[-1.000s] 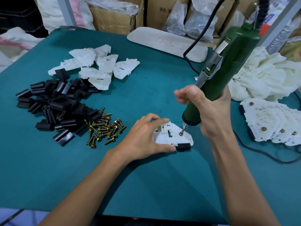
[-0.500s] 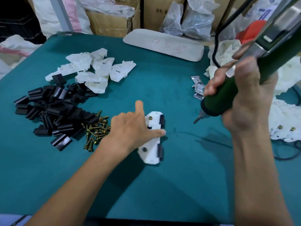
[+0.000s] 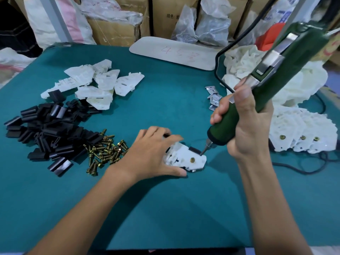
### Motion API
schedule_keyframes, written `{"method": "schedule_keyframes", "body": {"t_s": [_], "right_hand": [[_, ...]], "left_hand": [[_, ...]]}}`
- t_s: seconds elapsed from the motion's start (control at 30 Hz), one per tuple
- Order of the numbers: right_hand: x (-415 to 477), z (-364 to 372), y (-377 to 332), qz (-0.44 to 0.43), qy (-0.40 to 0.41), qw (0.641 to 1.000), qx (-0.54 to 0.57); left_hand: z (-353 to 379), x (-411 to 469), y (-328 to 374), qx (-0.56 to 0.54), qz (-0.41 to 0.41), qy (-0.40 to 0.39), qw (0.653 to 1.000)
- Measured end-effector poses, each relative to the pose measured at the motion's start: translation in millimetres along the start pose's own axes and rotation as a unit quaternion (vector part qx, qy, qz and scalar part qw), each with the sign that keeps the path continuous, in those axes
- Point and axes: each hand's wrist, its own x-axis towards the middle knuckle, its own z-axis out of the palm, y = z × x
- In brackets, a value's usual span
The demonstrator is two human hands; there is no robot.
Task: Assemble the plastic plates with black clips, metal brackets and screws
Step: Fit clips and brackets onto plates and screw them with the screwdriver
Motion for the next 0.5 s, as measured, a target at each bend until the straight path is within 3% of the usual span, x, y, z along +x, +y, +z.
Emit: {"method": "schedule_keyframes", "body": {"t_s": [0.07, 0.17, 0.5], "right_hand": [[0.2, 1.0, 2.1, 0.000, 0.004, 1.000, 0.004], [2.0, 2.3, 5.7, -0.002, 0.013, 1.000, 0.002], [7.4, 1.7, 23.9, 0.008, 0.033, 0.999, -0.022]], "left_hand": [[8.2, -1.7, 7.4, 0.045, -0.031, 0.054, 0.997], [23.0, -0.1, 10.6, 0.035, -0.016, 0.122, 0.992], [28.1, 3.5, 9.9, 0.001, -0.024, 0.106, 0.994]]}}
